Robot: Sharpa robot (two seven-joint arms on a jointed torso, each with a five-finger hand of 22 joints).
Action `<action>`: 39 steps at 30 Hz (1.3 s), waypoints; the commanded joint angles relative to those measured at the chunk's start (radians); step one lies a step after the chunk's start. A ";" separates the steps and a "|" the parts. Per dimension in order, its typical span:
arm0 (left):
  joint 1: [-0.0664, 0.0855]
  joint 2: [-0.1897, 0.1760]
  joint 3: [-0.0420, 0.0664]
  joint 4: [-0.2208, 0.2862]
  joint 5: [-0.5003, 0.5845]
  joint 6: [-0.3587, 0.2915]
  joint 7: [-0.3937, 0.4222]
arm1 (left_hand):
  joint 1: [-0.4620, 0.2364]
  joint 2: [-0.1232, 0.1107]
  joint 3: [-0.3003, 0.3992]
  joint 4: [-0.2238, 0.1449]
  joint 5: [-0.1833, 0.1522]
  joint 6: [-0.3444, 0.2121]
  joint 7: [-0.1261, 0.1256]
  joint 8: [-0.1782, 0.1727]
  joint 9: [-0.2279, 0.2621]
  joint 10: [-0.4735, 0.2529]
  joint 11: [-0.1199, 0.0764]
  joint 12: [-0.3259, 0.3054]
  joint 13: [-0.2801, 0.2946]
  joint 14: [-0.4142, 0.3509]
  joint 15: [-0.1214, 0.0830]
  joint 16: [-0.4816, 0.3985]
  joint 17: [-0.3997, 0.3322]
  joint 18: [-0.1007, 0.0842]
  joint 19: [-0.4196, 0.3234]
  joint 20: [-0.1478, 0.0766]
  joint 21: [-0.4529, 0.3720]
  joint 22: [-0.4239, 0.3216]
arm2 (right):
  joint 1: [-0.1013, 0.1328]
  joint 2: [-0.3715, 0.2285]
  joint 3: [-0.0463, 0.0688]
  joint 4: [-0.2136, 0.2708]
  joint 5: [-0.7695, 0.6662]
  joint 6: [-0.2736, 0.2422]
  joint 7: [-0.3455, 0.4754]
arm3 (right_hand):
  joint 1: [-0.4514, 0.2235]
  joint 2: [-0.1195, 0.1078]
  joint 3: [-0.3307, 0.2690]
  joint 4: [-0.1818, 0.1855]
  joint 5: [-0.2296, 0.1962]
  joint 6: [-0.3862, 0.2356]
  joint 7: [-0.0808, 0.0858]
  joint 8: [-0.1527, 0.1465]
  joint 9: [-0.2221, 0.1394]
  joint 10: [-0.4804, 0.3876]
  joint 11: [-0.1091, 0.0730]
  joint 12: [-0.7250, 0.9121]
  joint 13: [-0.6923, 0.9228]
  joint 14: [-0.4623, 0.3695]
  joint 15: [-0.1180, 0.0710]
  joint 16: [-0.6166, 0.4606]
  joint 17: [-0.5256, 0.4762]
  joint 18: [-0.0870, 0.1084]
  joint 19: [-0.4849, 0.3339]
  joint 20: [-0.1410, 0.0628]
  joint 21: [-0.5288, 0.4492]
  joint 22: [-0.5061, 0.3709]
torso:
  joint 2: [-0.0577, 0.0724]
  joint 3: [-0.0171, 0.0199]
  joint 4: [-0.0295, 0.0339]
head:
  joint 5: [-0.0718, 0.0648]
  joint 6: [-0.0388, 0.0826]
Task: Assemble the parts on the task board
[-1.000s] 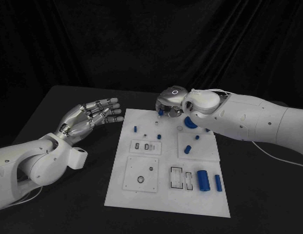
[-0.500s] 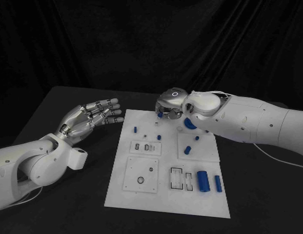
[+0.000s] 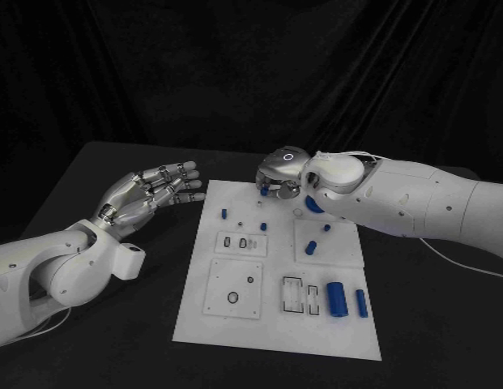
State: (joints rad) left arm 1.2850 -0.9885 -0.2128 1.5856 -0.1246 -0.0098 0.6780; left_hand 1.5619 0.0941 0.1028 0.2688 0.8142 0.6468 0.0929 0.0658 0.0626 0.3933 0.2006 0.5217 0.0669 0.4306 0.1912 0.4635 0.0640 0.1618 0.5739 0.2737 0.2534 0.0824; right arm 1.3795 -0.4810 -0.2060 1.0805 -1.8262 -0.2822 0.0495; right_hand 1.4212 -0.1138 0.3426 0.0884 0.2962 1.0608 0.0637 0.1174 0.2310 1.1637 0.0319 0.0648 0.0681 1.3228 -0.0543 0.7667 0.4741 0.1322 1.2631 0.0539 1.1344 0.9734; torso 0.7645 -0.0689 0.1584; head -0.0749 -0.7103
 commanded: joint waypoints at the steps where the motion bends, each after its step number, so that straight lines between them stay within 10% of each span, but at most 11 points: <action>1: 0.002 0.003 0.001 0.000 -0.002 0.018 0.026 | 0.010 0.001 0.005 0.000 -0.005 -0.006 0.004 -0.001 0.000 -0.009 0.000 0.004 0.001 -0.007 -0.003 -0.003 0.002 -0.002 -0.006 0.002 -0.004 -0.002 | -0.005 -0.002 -0.001 0.005 -0.004 0.028 -0.010 | -0.010 -0.011 0.009 0.000 -0.004 -0.035 -0.017 -0.020 0.081 -0.033 0.005 -0.004 -0.003 -0.013 0.006 -0.007 0.001 -0.006 -0.014 0.005 -0.014 -0.007 | 0.000 -0.0008 0.0006 | -0.001 -0.002; 3: 0.002 0.003 0.001 -0.001 -0.002 0.018 0.024 | 0.010 0.000 0.008 -0.002 -0.007 -0.010 0.005 -0.002 0.000 -0.013 0.000 0.004 0.001 -0.010 -0.003 -0.003 0.002 -0.002 -0.006 0.003 -0.005 -0.002 | -0.005 -0.003 -0.001 0.006 -0.004 0.046 -0.025 | -0.017 -0.036 0.009 -0.003 -0.018 -0.210 -0.072 -0.055 0.037 -0.179 0.024 -0.002 -0.003 -0.047 0.021 -0.021 -0.002 0.003 -0.059 0.019 -0.064 -0.053 | 0.000 -0.0004 0.0005 | -0.001 -0.002; 5: 0.002 0.004 0.001 -0.001 -0.002 0.019 0.022 | 0.010 0.000 0.009 -0.002 -0.008 -0.012 0.005 -0.002 -0.001 -0.015 -0.001 0.004 0.001 -0.011 -0.003 -0.003 0.002 -0.002 -0.006 0.003 -0.006 -0.002 | -0.006 -0.004 -0.001 0.007 -0.004 0.066 -0.043 | -0.015 -0.036 -0.002 -0.011 -0.028 -0.285 -0.093 -0.055 0.015 -0.250 0.027 -0.002 -0.003 -0.060 0.025 -0.025 -0.002 0.007 -0.075 0.024 -0.082 -0.065 | 0.000 -0.0005 0.0010 | 0.000 -0.003; 13: 0.002 0.003 0.001 -0.002 -0.002 0.022 0.019 | 0.010 0.000 0.011 -0.003 -0.009 -0.014 0.005 -0.003 -0.001 -0.018 -0.001 0.003 0.001 -0.013 -0.003 -0.003 0.002 -0.001 -0.007 0.003 -0.007 -0.003 | -0.007 -0.013 -0.001 0.007 -0.004 0.071 -0.077 | -0.013 -0.014 -0.074 -0.033 -0.033 -0.477 -0.111 -0.061 -0.061 -0.410 0.044 -0.001 0.002 -0.101 0.042 -0.032 -0.005 0.019 -0.126 0.042 -0.147 -0.099 | 0.000 -0.0004 0.0007 | 0.000 -0.004; 20: 0.002 -0.001 0.001 0.000 -0.002 0.025 0.018 | 0.010 0.000 0.012 -0.003 -0.010 -0.014 0.005 -0.003 -0.001 -0.020 -0.001 0.003 0.001 -0.014 -0.002 -0.003 0.002 -0.001 -0.007 0.003 -0.007 -0.003 | -0.002 -0.065 -0.001 0.053 -0.004 -0.034 -0.062 | -0.017 0.003 -0.090 -0.029 -0.029 -0.375 -0.094 -0.037 -0.045 -0.377 0.035 0.028 0.013 -0.093 0.038 -0.022 -0.002 0.017 -0.110 0.040 -0.135 -0.074 | 0.000 -0.0005 0.0010 | 0.003 0.003; 31: 0.002 -0.012 0.001 0.001 -0.002 0.025 0.013 | 0.010 0.000 0.013 -0.004 -0.010 -0.013 0.005 -0.002 0.000 -0.022 -0.002 0.003 0.001 -0.015 -0.002 -0.003 0.002 -0.001 -0.007 0.003 -0.008 -0.003 | 0.057 -0.270 -0.001 0.268 -0.004 -0.127 -0.076 | -0.041 0.018 -0.099 0.003 -0.071 -0.287 -0.051 -0.021 -0.054 -0.183 0.024 0.177 0.068 -0.080 0.029 -0.005 0.002 0.010 -0.080 0.032 -0.118 -0.025 | -0.001 -0.0013 -0.0044 | 0.009 -0.005; 33: 0.002 -0.011 0.001 0.000 -0.002 0.026 0.012 | 0.010 0.000 0.013 -0.004 -0.010 -0.013 0.005 -0.002 0.000 -0.022 -0.002 0.003 0.001 -0.015 -0.002 -0.003 0.002 -0.001 -0.007 0.003 -0.008 -0.003 | 0.061 -0.296 -0.001 0.286 -0.004 -0.129 -0.080 | -0.041 0.009 -0.121 0.000 -0.098 -0.255 -0.036 -0.014 -0.055 -0.072 -0.011 0.365 0.188 -0.086 0.010 -0.008 0.001 0.012 -0.091 0.020 -0.137 -0.032 | -0.001 -0.0012 -0.0032 | 0.007 -0.007; 35: 0.002 -0.009 0.001 -0.001 -0.002 0.027 0.012 | 0.010 0.000 0.013 -0.004 -0.010 -0.013 0.005 -0.002 0.000 -0.022 -0.002 0.003 0.001 -0.015 -0.002 -0.003 0.002 -0.001 -0.007 0.003 -0.008 -0.003 | 0.063 -0.315 -0.001 0.296 -0.003 -0.119 -0.086 | -0.060 0.027 -0.150 0.027 -0.106 -0.230 -0.024 -0.028 -0.068 -0.239 -0.022 0.804 0.551 -0.071 0.004 0.029 0.025 -0.001 -0.046 0.008 -0.089 0.045 | -0.001 -0.0016 -0.0040 | 0.007 -0.007; 39: 0.001 -0.007 0.001 -0.004 -0.002 0.030 0.011 | 0.009 -0.001 0.014 -0.004 -0.010 -0.012 0.005 -0.002 0.000 -0.023 -0.002 0.003 0.001 -0.015 -0.002 -0.002 0.002 -0.001 -0.008 0.003 -0.008 -0.003 | 0.059 -0.349 -0.001 0.308 0.001 -0.078 -0.108 | -0.123 0.034 -0.187 0.082 -0.140 -0.203 -0.018 -0.031 -0.070 0.249 -0.050 1.416 1.330 0.160 -0.023 0.644 0.836 -0.042 0.070 -0.017 0.106 0.260 | 0.000 -0.0018 -0.0068 | 0.009 -0.008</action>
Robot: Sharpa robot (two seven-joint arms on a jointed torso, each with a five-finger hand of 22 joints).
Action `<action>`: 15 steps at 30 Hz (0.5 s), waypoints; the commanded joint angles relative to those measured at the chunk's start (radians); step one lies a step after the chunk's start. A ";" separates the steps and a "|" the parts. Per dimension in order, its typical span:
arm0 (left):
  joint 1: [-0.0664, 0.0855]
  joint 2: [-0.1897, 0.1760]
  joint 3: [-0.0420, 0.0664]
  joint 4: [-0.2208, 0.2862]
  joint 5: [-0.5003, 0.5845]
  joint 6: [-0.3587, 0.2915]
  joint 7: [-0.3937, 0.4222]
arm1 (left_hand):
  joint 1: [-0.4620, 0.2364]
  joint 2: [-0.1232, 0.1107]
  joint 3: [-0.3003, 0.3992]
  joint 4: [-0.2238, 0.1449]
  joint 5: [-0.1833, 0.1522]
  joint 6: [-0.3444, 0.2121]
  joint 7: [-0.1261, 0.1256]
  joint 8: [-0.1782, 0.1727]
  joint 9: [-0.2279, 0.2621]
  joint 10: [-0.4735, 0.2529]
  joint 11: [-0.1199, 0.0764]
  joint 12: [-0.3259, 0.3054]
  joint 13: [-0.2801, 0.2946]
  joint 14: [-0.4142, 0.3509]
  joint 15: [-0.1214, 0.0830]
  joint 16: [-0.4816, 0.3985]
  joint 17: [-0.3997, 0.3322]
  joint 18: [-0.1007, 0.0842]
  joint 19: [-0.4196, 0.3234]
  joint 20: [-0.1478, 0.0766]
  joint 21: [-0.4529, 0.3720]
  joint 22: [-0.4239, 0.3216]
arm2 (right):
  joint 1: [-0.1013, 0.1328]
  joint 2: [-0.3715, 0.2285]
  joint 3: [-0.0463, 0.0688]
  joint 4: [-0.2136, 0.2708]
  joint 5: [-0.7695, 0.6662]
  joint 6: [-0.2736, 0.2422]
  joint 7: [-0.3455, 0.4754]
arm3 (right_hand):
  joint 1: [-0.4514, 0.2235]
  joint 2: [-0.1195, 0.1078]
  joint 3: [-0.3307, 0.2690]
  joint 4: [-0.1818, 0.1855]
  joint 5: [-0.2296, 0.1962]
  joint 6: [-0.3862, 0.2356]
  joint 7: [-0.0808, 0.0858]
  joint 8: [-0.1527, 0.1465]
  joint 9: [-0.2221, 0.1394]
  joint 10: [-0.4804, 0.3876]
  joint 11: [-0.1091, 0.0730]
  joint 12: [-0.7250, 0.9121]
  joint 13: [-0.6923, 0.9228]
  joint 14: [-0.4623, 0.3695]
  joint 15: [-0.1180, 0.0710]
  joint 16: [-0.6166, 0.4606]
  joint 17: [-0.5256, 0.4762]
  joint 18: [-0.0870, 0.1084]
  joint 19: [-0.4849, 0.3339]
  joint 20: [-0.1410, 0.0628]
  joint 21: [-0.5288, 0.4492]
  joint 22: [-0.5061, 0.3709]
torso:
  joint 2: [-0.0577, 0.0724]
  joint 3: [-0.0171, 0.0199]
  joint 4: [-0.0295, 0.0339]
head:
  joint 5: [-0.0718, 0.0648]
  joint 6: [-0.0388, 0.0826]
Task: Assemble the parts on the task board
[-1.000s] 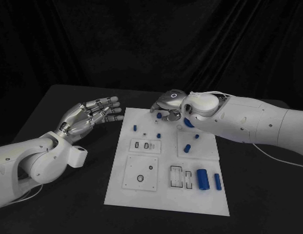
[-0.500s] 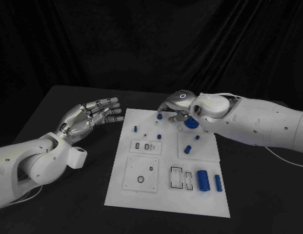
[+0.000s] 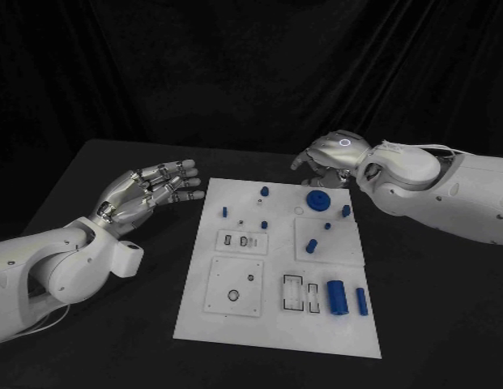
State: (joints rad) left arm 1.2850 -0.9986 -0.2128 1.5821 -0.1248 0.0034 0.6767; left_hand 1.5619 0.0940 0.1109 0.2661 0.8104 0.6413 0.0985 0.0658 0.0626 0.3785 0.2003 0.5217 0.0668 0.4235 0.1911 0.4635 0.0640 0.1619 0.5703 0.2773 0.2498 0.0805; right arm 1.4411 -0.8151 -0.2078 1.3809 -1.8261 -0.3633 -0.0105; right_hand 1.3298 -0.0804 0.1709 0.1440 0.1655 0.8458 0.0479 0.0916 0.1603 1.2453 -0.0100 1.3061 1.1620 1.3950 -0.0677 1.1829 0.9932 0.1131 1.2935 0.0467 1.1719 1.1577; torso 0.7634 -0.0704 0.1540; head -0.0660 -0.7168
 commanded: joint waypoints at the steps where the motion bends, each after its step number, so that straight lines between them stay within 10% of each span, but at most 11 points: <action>1: 0.001 0.004 0.001 -0.001 -0.002 0.018 0.012 | 0.009 -0.001 0.006 -0.002 -0.006 -0.007 -0.001 -0.002 0.000 -0.008 -0.002 0.003 0.001 -0.008 -0.002 -0.002 0.002 -0.001 -0.004 0.000 -0.004 -0.001 | -0.005 -0.019 0.000 0.009 0.004 0.009 -0.051 | -0.051 0.003 -0.024 0.041 -0.006 0.018 -0.004 -0.004 0.002 0.244 -0.011 0.222 0.321 0.122 -0.014 0.296 0.423 -0.028 0.054 -0.013 0.093 0.101 | 0.001 -0.0002 -0.0024 | -0.001 -0.002; 2: 0.001 0.005 0.001 -0.002 -0.002 0.019 0.012 | 0.009 -0.001 0.006 -0.002 -0.006 -0.007 -0.001 -0.002 0.000 -0.008 -0.002 0.003 0.001 -0.008 -0.002 -0.002 0.002 -0.001 -0.004 0.000 -0.004 -0.001 | -0.009 -0.027 0.000 0.010 0.009 0.019 -0.057 | -0.079 0.003 -0.039 0.065 -0.008 0.024 0.000 -0.005 0.005 0.326 -0.013 0.265 0.409 0.175 -0.019 0.386 0.574 -0.044 0.097 -0.019 0.158 0.169 | 0.000 -0.0004 -0.0016 | -0.002 -0.002; 15: 0.001 0.011 0.001 -0.007 -0.002 0.026 0.010 | 0.009 -0.001 0.007 -0.002 -0.006 -0.007 -0.001 -0.002 0.000 -0.010 -0.002 0.003 0.001 -0.009 -0.001 -0.002 0.002 -0.001 -0.005 0.000 -0.005 -0.002 | -0.055 -0.058 0.000 0.001 0.036 0.105 -0.108 | -0.130 -0.020 -0.058 0.137 -0.018 -0.012 0.005 -0.028 -0.014 0.326 -0.016 0.265 0.409 0.176 -0.027 0.388 0.578 -0.072 0.178 -0.028 0.275 0.291 | 0.001 0.0020 0.0012 | -0.005 -0.002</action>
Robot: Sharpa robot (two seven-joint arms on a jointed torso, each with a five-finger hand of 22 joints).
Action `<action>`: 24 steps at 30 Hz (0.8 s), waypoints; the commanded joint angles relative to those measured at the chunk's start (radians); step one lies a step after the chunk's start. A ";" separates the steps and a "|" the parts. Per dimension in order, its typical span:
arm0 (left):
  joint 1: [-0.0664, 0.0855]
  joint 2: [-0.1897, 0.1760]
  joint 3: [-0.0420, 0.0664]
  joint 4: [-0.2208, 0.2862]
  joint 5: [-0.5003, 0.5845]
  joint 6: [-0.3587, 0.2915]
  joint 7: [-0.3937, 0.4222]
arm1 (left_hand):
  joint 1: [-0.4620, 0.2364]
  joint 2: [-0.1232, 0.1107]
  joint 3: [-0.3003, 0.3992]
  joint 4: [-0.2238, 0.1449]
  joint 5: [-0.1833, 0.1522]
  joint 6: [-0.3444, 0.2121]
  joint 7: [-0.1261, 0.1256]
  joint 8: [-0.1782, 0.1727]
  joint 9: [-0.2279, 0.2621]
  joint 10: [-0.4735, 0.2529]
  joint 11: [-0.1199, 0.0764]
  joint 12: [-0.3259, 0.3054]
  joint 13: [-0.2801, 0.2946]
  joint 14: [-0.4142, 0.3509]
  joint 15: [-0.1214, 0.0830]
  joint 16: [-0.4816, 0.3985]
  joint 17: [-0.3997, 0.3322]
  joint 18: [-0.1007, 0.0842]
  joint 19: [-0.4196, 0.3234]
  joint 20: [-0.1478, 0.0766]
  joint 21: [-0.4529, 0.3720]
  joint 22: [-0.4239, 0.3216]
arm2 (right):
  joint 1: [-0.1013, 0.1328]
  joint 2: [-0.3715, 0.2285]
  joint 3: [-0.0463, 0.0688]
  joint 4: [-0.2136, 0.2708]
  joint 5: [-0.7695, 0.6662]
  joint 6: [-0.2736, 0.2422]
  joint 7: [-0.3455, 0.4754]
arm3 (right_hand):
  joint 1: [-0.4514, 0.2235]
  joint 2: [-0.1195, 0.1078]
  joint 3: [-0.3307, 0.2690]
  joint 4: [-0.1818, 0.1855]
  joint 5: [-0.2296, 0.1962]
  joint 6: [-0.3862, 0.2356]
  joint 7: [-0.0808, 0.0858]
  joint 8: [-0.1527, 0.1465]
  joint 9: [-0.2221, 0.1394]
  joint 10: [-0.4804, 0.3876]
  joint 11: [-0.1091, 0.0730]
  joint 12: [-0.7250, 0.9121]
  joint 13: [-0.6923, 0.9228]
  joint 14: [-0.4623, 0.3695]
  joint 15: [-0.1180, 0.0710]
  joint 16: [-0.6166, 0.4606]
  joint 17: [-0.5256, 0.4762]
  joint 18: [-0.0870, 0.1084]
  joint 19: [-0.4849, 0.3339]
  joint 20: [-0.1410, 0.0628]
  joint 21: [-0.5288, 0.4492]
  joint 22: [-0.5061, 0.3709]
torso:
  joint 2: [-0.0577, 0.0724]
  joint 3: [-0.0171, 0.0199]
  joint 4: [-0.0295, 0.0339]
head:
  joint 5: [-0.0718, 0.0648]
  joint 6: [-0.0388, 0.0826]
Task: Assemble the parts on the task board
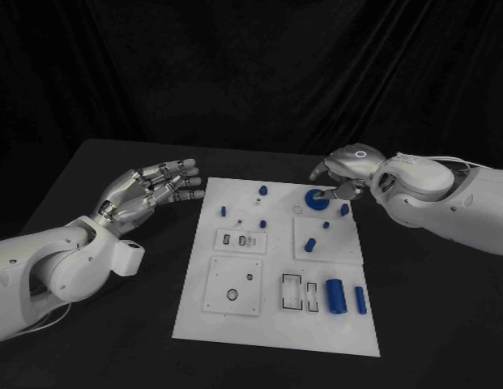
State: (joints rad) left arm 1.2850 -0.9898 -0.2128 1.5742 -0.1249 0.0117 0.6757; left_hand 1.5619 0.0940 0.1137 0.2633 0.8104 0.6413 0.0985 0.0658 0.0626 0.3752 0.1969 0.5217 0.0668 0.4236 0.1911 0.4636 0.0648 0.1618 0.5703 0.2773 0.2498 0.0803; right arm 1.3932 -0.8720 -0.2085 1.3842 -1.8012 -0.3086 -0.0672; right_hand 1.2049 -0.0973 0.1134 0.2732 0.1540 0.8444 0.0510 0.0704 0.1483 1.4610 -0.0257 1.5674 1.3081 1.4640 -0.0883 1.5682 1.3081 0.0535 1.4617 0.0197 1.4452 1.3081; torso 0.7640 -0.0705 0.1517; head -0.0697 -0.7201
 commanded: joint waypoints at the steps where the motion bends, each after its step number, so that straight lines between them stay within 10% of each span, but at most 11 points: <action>1: 0.001 0.002 0.001 0.000 -0.001 0.018 0.011 | 0.009 -0.001 0.004 0.001 -0.006 -0.007 -0.001 -0.002 0.000 -0.007 0.001 0.003 0.001 -0.009 -0.001 -0.002 0.001 -0.001 -0.005 0.000 -0.005 -0.001 | -0.008 -0.001 0.001 -0.004 0.012 0.052 -0.053 | -0.005 -0.003 0.000 0.007 -0.006 -0.010 0.002 -0.007 -0.002 0.110 0.000 0.003 0.263 0.107 -0.007 0.003 0.263 -0.013 0.010 -0.001 0.002 0.141 | 0.000 0.0023 0.0035 | -0.001 0.001; 24: 0.000 0.002 0.001 -0.003 -0.001 0.027 0.009 | 0.009 -0.001 0.007 0.000 -0.007 -0.009 -0.001 -0.002 0.000 -0.009 0.000 0.004 0.001 -0.010 0.000 -0.002 0.001 -0.001 -0.006 0.000 -0.007 -0.002 | -0.041 0.015 0.001 -0.046 0.013 0.075 -0.060 | 0.028 -0.004 0.014 -0.001 0.034 0.045 0.015 0.028 0.014 0.110 0.009 0.003 0.263 0.107 0.000 0.003 0.263 -0.009 -0.003 0.004 -0.013 0.134 | -0.003 -0.0006 0.0047 | -0.003 -0.007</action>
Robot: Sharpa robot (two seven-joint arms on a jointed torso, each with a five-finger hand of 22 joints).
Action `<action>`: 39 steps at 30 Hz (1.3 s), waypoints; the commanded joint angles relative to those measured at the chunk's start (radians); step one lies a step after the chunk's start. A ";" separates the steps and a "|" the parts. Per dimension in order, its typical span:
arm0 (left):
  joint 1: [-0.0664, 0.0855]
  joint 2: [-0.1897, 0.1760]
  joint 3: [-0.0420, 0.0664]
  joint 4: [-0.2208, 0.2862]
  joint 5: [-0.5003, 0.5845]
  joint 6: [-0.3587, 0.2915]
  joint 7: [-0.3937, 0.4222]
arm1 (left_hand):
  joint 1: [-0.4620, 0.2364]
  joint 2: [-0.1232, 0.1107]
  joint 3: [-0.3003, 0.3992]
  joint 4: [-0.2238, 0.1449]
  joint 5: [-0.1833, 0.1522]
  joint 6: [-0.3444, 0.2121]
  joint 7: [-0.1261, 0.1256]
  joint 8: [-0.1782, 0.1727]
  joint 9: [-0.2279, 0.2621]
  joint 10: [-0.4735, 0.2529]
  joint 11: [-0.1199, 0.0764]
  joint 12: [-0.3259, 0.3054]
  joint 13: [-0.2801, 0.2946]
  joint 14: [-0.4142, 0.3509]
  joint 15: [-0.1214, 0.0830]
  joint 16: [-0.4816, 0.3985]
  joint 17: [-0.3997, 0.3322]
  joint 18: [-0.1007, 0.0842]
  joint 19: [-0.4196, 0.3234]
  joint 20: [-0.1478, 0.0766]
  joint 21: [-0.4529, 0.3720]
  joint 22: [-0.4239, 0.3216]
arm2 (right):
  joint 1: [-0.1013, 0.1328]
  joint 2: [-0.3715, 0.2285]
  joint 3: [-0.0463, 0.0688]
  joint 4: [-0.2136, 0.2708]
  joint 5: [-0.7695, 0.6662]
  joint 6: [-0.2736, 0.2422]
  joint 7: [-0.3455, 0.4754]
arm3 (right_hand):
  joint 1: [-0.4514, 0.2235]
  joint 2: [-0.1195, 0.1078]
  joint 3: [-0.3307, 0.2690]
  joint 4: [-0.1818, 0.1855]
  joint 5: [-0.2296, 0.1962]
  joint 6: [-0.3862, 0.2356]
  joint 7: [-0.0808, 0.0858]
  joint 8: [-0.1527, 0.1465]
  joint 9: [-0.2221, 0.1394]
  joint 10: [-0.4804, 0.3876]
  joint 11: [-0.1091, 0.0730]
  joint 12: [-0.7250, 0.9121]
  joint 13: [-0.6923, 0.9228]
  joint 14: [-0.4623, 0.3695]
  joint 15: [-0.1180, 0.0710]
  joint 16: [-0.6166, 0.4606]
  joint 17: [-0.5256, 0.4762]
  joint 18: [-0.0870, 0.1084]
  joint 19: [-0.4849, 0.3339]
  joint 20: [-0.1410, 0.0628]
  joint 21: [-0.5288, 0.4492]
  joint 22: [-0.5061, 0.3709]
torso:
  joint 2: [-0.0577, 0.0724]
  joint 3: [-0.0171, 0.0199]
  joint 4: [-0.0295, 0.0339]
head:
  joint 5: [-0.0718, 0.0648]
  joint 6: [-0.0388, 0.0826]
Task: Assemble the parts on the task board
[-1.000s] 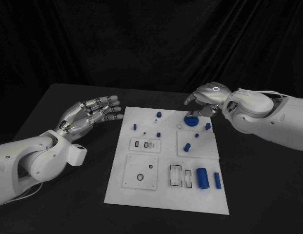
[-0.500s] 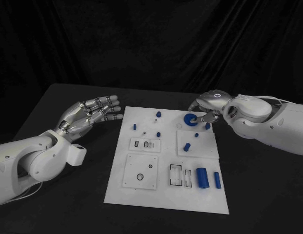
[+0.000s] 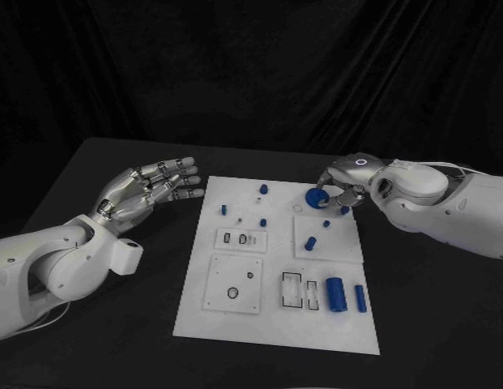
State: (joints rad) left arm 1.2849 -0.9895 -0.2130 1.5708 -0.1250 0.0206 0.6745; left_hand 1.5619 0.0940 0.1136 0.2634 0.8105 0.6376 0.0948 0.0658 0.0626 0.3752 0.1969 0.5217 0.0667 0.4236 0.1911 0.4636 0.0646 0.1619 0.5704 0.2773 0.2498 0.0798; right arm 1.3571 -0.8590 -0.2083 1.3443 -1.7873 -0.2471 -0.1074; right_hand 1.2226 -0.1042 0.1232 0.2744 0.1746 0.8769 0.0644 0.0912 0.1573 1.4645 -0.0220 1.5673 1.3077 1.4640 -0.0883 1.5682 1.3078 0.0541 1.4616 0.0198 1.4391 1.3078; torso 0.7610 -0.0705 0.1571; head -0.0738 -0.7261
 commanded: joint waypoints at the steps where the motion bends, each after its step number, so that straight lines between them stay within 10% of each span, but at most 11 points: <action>1: 0.000 0.002 0.001 0.000 -0.001 0.018 0.010 | 0.009 -0.001 0.007 0.000 -0.007 -0.005 0.003 -0.002 0.000 -0.009 0.000 0.004 0.001 -0.010 0.000 -0.002 0.001 -0.002 -0.006 0.000 -0.007 -0.002 | -0.007 0.004 0.000 -0.008 -0.001 0.014 -0.019 | 0.015 0.005 0.006 -0.006 0.026 0.027 0.000 0.015 0.012 0.106 0.006 0.003 0.263 0.107 0.000 0.003 0.263 -0.008 -0.006 0.005 -0.011 0.131 | 0.000 -0.0005 -0.0010 | 0.001 -0.001; 15: -0.001 0.002 0.001 -0.002 -0.001 0.021 0.009 | 0.009 -0.001 0.008 0.000 -0.007 -0.008 0.003 -0.002 0.000 -0.010 0.000 0.004 0.001 -0.010 0.000 -0.001 0.001 -0.002 -0.006 0.001 -0.007 -0.002 | -0.021 0.022 0.000 -0.032 -0.001 0.010 0.008 | 0.063 0.014 0.045 -0.062 0.305 0.111 -0.013 0.101 0.105 0.106 -0.004 0.003 0.263 0.107 -0.006 0.003 0.263 0.000 -0.024 -0.001 -0.042 0.118 | 0.001 -0.0002 -0.0012 | 0.005 -0.004; 25: -0.001 0.000 0.001 -0.003 -0.001 0.022 0.007 | 0.009 -0.001 0.008 0.000 -0.007 -0.008 0.003 -0.002 0.000 -0.010 0.000 0.004 0.001 -0.010 0.000 -0.001 0.001 -0.002 -0.006 0.001 -0.007 -0.002 | -0.022 0.016 0.000 -0.017 -0.001 -0.022 0.019 | 0.067 0.011 0.063 -0.091 0.376 0.099 -0.024 0.178 0.195 0.106 -0.015 0.003 0.263 0.107 -0.015 0.003 0.263 -0.001 -0.022 -0.008 -0.046 0.122 | 0.000 0.0002 -0.0003 | 0.006 -0.006; 39: -0.001 -0.004 0.001 -0.004 -0.001 0.024 0.002 | 0.009 -0.001 0.008 0.000 -0.007 -0.008 0.003 -0.002 0.000 -0.010 0.000 0.004 0.001 -0.010 0.000 -0.001 0.001 -0.002 -0.006 0.001 -0.007 -0.002 | -0.003 0.011 0.001 0.084 0.001 -0.082 0.039 | 0.063 0.004 0.075 -0.094 0.412 0.077 -0.023 0.199 0.228 0.106 -0.015 0.003 0.263 0.107 -0.016 0.003 0.263 -0.003 -0.013 -0.010 -0.039 0.132 | 0.001 -0.0004 -0.0022 | 0.007 -0.012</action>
State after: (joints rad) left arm 1.2843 -0.9941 -0.2130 1.5663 -0.1251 0.0299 0.6700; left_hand 1.5619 0.0940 0.1135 0.2634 0.8066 0.6341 0.0984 0.0658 0.0627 0.3717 0.2004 0.5217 0.0667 0.4236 0.1911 0.4636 0.0644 0.1618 0.5704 0.2773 0.2460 0.0790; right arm 1.3486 -0.8505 -0.2087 1.4176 -1.7823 -0.2926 -0.0820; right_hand 1.2928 -0.1054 0.1938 0.1817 0.5832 0.9481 0.0551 0.1934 0.2229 1.4644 -0.0294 1.5673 1.3074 1.4676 -0.0994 1.5681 1.3075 0.0543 1.4452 0.0141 1.3959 1.3075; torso 0.7615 -0.0705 0.1558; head -0.0678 -0.7364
